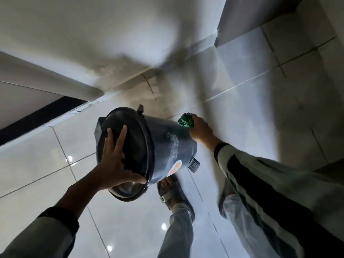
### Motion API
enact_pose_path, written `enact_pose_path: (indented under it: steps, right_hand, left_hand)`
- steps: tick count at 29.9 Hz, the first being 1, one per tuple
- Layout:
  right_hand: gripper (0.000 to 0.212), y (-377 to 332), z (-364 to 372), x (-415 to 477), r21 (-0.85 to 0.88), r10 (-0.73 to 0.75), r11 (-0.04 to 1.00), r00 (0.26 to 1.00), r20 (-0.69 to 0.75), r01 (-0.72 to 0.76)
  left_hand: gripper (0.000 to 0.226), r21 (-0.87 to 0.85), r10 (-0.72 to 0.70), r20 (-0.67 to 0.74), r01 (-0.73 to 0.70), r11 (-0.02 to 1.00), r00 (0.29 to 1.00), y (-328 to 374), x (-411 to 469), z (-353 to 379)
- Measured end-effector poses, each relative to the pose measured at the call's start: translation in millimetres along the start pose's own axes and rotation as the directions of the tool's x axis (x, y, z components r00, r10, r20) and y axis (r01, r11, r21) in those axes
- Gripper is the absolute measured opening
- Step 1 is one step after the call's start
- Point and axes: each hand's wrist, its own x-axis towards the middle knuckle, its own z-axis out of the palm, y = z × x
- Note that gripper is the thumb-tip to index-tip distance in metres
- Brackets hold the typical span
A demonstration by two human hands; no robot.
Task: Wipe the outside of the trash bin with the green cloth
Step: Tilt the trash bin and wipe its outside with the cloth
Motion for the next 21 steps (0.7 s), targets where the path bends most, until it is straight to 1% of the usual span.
enact_pose_path:
  steps: [3,5,7,9,10,11,12,13,14,16,17,19,20,21]
  right_hand:
    - [0.054,-18.6,7.9,25.7,-0.038,-0.010,0.999,0.995,0.097,0.014]
    - [0.052,-38.5,7.6,27.0,-0.041,-0.079,0.996,0.990,0.116,0.084]
    - [0.055,-58.6,5.6,11.3,0.063,-0.184,0.982,0.975,0.123,0.178]
    - [0.059,-69.4,2.9,-17.6,0.167,-0.298,0.946,0.949,0.101,0.279]
    - [0.061,-70.7,1.6,-34.5,0.181,-0.362,0.921,0.929,0.072,0.345]
    - [0.063,-68.4,3.0,-49.9,0.180,-0.449,0.881,0.893,0.027,0.437]
    - [0.064,-62.2,7.6,-62.6,0.163,-0.542,0.827,0.840,-0.017,0.538]
    - [0.065,-54.3,13.0,-70.9,0.133,-0.608,0.783,0.793,-0.045,0.608]
    - [0.066,-44.4,17.2,-73.8,0.102,-0.634,0.766,0.772,-0.045,0.635]
    - [0.068,-22.4,25.7,-63.5,0.069,-0.607,0.790,0.793,-0.047,0.609]
    - [0.067,-11.6,29.7,-52.0,0.056,-0.565,0.821,0.823,-0.066,0.568]
    - [0.066,7.4,30.2,-26.2,0.031,-0.392,0.918,0.917,-0.075,0.396]
    - [0.068,15.7,28.8,-13.8,0.031,-0.278,0.960,0.959,-0.048,0.280]
    - [0.069,22.1,27.2,-3.6,0.039,-0.175,0.984,0.984,-0.017,0.176]
  left_hand:
    - [0.155,-0.052,-0.004,0.013,0.004,0.999,1.000,-7.7,6.4,-5.6]
    - [0.153,-0.058,-0.005,0.015,0.006,0.998,1.000,-9.1,7.7,-7.9]
    - [0.151,-0.076,-0.026,0.014,0.027,0.997,1.000,-7.1,6.4,-10.7]
    - [0.150,-0.107,-0.044,0.005,0.044,0.993,0.999,-4.2,6.6,-12.5]
    - [0.149,-0.121,-0.056,-0.003,0.055,0.991,0.998,-2.1,7.3,-15.0]
    - [0.150,-0.133,-0.068,-0.009,0.066,0.989,0.998,-0.1,8.5,-17.3]
    - [0.150,-0.143,-0.076,-0.013,0.074,0.987,0.997,0.6,8.6,-18.0]
    - [0.150,-0.150,-0.077,-0.017,0.074,0.986,0.997,0.4,9.3,-18.7]
    - [0.150,-0.155,-0.075,-0.019,0.071,0.985,0.997,0.3,9.7,-19.3]
    - [0.148,-0.156,-0.067,-0.019,0.063,0.986,0.998,-2.9,10.6,-19.0]
    - [0.148,-0.163,-0.066,-0.021,0.061,0.985,0.998,-5.2,10.6,-19.4]
    - [0.147,-0.178,-0.067,-0.023,0.062,0.982,0.998,-8.1,10.4,-20.7]
    - [0.146,-0.179,-0.064,-0.024,0.059,0.982,0.998,-9.3,10.6,-20.8]
    - [0.145,-0.175,-0.057,-0.027,0.052,0.983,0.998,-9.5,11.3,-20.4]
